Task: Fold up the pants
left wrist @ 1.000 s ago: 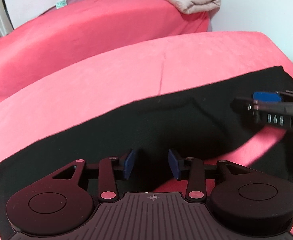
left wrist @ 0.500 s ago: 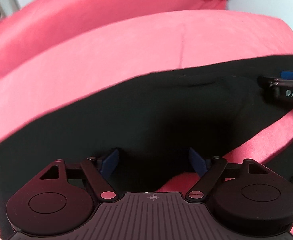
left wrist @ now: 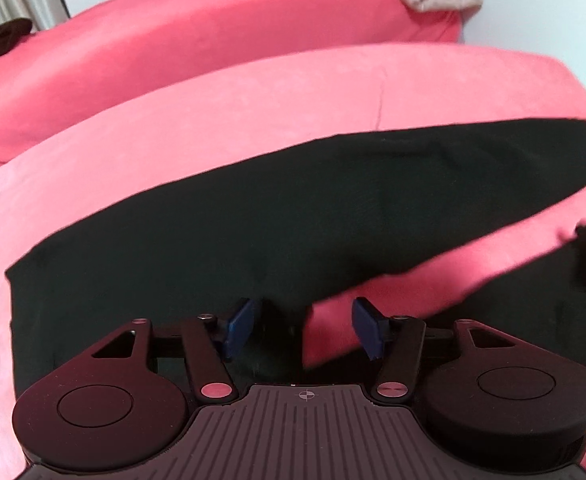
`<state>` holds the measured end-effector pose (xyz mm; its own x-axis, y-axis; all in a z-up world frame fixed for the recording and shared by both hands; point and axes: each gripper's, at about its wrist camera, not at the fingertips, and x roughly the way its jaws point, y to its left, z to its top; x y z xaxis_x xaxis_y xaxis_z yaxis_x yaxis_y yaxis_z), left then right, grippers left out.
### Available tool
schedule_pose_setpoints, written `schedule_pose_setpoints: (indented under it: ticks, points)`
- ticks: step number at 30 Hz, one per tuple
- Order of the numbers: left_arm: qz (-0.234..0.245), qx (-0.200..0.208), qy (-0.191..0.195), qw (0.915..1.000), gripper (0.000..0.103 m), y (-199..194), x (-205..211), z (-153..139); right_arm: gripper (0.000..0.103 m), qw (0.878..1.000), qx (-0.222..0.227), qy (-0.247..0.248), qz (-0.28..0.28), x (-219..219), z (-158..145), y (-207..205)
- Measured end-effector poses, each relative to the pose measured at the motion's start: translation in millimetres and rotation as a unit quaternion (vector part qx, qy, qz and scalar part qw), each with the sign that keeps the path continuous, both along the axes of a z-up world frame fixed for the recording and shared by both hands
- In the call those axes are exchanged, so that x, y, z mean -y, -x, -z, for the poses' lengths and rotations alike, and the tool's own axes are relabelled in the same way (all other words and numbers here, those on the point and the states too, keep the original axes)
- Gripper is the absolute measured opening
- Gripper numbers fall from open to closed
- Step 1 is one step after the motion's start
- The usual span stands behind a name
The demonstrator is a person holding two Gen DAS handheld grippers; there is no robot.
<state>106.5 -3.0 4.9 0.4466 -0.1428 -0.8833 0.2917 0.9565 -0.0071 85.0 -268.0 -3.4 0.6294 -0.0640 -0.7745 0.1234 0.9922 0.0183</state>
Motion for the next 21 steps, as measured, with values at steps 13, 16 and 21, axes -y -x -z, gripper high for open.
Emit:
schedule_pose_setpoints:
  ticks: [13, 16, 21]
  points:
    - [-0.039, 0.008, 0.008, 0.9992, 0.103, 47, -27, 21, 0.087, 0.997, -0.003, -0.025, 0.069, 29, -8, 29]
    - [-0.058, 0.018, 0.019, 0.9979, 0.103, 64, -43, 12, 0.088, 0.997, -0.001, -0.031, 0.073, 31, -14, 38]
    - [-0.121, 0.0, 0.04, 0.9919, 0.103, 90, -71, 3, 0.088, 0.995, -0.008, -0.055, 0.085, 25, -8, 57]
